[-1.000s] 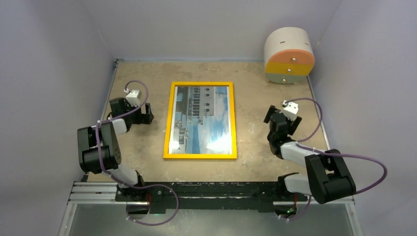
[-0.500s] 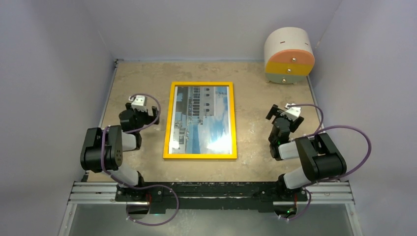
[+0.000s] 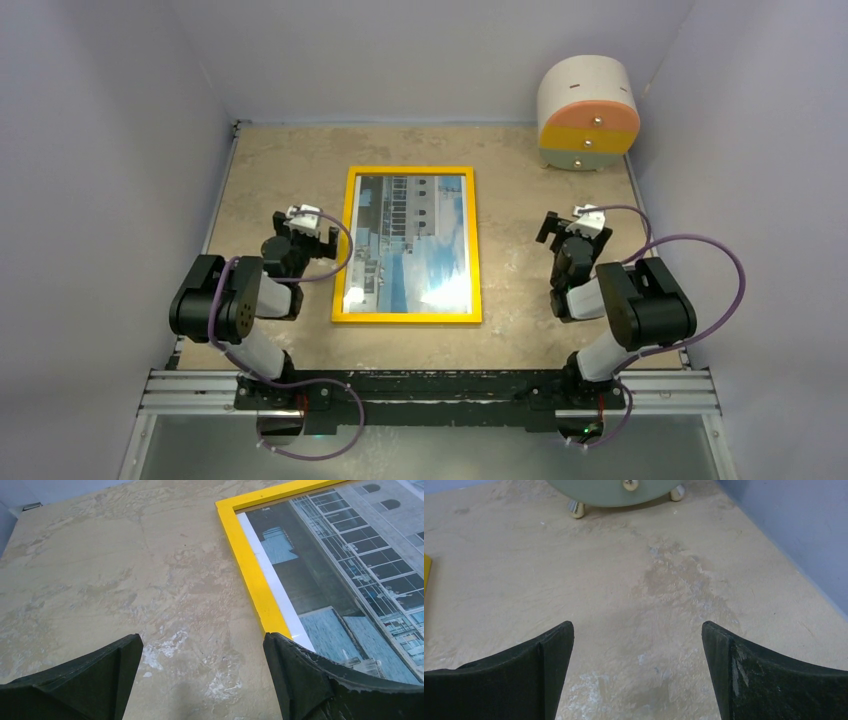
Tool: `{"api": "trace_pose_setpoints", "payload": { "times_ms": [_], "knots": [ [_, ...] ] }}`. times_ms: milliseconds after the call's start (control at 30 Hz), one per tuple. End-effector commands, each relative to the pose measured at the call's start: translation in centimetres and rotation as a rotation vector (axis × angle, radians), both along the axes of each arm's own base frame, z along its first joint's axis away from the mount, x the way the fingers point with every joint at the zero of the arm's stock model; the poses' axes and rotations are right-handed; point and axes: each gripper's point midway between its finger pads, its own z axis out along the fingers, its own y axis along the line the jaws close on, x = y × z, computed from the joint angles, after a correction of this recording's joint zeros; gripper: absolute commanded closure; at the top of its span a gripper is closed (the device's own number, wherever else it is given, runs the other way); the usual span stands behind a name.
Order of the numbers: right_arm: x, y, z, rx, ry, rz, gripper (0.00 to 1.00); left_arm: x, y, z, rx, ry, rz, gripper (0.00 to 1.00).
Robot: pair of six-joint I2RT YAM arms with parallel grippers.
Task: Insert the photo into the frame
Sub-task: Reset both arms
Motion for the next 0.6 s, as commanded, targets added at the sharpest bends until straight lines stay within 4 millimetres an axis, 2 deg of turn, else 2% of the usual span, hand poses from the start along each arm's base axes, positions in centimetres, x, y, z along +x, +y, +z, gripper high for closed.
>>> {"api": "trace_pose_setpoints", "payload": {
  "times_ms": [0,67,567],
  "knots": [
    [0.41,0.16,1.22,0.019,-0.043,0.013,0.01,0.63,0.75,1.41,0.012,-0.053,0.035,0.00],
    [0.46,0.16,1.47,0.016,-0.058,0.014,0.01,0.54,0.76,0.94,0.013,-0.031,0.035,0.00],
    [0.43,0.15,1.42,0.015,-0.055,0.013,0.01,0.57,0.82,1.06,0.011,-0.038,0.041,0.00]
  ]
}}
